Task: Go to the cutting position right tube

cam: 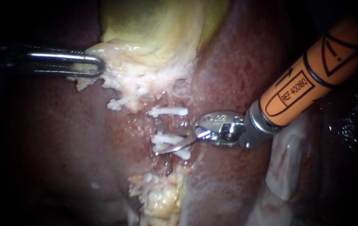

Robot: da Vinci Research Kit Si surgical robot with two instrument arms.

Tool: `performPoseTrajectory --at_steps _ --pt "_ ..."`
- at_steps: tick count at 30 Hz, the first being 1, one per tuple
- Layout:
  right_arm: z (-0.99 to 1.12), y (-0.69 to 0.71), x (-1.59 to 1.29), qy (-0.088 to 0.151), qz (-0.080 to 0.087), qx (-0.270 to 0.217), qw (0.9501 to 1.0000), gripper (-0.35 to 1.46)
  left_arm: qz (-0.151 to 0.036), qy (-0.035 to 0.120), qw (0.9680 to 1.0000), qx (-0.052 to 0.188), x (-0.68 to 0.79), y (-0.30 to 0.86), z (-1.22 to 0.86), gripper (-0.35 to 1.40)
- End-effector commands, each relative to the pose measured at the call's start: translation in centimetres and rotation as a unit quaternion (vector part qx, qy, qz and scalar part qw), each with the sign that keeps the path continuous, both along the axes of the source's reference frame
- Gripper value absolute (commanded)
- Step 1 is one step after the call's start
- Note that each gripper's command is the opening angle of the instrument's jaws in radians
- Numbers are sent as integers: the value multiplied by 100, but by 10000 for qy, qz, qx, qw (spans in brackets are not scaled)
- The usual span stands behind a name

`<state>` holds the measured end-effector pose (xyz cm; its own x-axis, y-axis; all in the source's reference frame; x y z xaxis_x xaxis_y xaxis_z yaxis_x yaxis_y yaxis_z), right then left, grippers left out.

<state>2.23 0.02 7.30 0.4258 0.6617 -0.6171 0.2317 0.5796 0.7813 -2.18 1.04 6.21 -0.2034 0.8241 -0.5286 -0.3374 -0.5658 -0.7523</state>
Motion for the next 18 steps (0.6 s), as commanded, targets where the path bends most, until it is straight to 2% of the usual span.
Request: performPoseTrajectory --at_steps 1,5,12,18 --pt "-4 1 1 54 9 13 10000 130 -1 1 10000 0 0 0 0 -35" --pt "-11 3 12 180 34 106 9998 130 -3 2 10000 0 -1 0 0 -35" --pt "-10 1 43 261 94 126 9995 130 -5 3 10000 0 -2 0 0 -35" --pt "-18 -1 52 328 131 159 9993 130 -5 3 10000 0 -2 0 0 -35"
